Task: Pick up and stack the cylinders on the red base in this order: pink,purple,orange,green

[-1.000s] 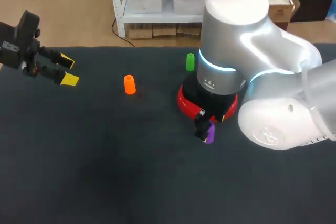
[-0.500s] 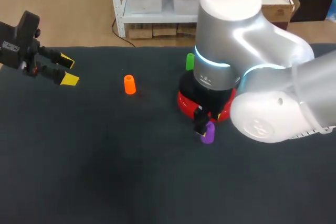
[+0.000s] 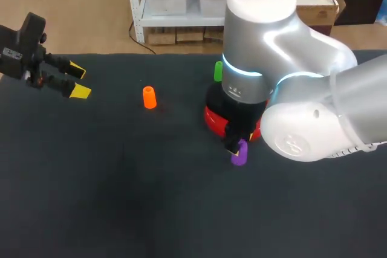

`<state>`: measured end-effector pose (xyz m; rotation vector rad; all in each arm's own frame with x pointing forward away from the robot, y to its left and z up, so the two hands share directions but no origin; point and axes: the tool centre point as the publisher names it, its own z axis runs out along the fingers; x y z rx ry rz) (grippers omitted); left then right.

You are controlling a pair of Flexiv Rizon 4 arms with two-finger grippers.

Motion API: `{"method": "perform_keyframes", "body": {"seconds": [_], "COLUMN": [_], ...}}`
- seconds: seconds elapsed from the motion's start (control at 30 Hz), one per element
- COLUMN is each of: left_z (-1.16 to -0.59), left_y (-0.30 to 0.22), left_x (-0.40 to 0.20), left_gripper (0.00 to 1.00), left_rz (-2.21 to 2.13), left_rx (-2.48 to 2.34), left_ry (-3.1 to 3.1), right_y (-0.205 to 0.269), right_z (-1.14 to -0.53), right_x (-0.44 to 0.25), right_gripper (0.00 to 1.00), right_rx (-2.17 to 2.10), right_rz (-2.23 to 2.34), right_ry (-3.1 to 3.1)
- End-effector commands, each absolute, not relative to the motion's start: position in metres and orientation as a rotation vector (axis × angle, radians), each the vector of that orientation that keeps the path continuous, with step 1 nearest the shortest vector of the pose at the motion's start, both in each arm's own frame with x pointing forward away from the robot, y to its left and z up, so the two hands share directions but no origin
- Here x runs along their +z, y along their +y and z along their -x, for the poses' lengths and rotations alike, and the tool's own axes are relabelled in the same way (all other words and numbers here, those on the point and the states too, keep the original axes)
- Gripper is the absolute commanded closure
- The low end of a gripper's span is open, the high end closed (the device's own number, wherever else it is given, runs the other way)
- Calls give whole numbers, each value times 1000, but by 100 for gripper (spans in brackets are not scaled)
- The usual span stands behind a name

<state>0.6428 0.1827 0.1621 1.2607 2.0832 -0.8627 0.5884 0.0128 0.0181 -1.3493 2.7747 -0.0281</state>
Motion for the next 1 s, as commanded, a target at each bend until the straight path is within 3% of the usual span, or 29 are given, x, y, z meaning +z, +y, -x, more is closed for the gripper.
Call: {"method": "perform_keyframes", "body": {"seconds": [0.03, 0.53, 1.0], "left_z": [-643, -643, -643], "left_y": [183, 183, 183], "left_x": [161, 161, 161], "left_gripper": [0, 0, 0], "left_rz": [-1261, -1261, -1261], "left_rx": [-863, -863, -863], "left_ry": [2080, 2080, 2080], "right_y": [12, -15, -28], "right_z": [-590, -638, -699], "right_x": [22, 201, 214], "right_gripper": [100, 100, 100], "right_rx": [-40, -257, -160], "right_rz": [1323, 1125, 1188], "right_ry": [2771, 2498, 2568]}}
